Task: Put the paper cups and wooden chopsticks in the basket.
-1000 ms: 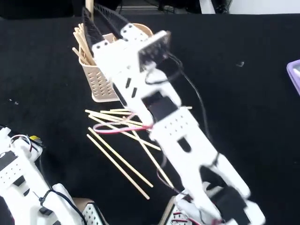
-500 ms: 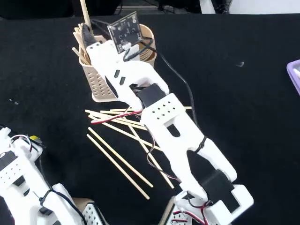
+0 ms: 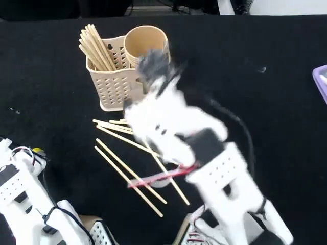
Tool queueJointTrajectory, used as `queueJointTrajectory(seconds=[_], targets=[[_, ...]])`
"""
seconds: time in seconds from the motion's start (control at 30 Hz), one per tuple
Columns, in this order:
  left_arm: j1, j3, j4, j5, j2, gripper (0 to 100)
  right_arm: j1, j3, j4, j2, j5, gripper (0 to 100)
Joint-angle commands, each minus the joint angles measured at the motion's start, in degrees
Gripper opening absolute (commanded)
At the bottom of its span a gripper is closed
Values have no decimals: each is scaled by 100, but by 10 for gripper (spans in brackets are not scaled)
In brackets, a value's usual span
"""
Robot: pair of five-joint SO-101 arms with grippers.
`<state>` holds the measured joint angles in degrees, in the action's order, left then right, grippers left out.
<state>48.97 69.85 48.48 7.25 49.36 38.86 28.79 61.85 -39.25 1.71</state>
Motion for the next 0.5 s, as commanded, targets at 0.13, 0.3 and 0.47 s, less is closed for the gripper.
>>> queueJointTrajectory(seconds=[0.13,0.3,0.47], targets=[[-207,-330,-79,44,70,259,1275,2677,-1257,576,35,217],[-180,-295,-79,26,70,259,1336,2501,-2031,1895,9,216],[-180,-295,-79,18,70,259,1582,1613,-1749,3116,9,215]])
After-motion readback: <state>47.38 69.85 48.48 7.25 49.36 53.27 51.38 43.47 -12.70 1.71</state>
